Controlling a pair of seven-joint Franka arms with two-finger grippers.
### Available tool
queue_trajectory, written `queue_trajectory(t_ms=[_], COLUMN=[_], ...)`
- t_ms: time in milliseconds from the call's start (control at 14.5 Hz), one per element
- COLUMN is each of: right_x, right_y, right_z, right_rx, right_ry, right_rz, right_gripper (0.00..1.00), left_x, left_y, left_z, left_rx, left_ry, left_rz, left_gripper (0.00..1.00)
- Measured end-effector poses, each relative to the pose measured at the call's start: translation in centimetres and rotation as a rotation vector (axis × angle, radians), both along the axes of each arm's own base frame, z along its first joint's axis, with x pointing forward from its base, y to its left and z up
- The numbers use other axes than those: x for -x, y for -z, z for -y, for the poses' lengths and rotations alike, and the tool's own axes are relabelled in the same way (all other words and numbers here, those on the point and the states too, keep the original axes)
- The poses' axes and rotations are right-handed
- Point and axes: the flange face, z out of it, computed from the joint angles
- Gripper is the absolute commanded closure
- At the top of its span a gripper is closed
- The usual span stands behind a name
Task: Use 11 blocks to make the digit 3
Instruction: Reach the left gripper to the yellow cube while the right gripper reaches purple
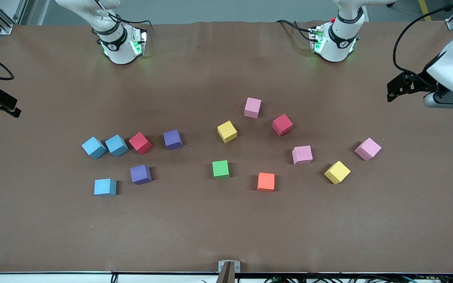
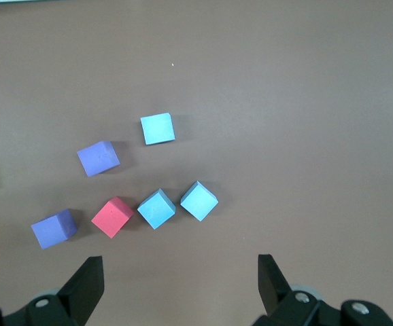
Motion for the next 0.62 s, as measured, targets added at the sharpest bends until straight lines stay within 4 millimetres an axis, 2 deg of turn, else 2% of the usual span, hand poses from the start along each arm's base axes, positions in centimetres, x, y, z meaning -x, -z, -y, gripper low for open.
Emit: queue_trajectory(t_ms=[138, 345, 483, 621], right_x=[0.3, 0.5, 0.4, 0.2], right_y=[0.2, 0.3, 0.7, 2.2], right_z=[0.0, -0.9, -3.7, -8.0], right_rx=[0.000, -0.002, -0.003, -0.002], right_ry=[0.000, -0.016, -0.066, -0.139], right_rz=[-0.006, -0.011, -0.019, -0.043], right_gripper=[0.00, 0.00, 0.00, 0.00], left_x=[-1.0, -2.7, -2.4, -0.5], left_y=[2.3, 6.8, 10.4, 14.0], left_z=[2.4, 8.3, 13.1, 18.4], left_rx=[0.006, 0.052, 0.069, 0.077], left_ry=[0.039, 0.088, 0.083, 0.026], left_rz=[-0.031, -0.011, 0.000, 0.003], left_gripper=[0.00, 0.00, 0.00, 0.00])
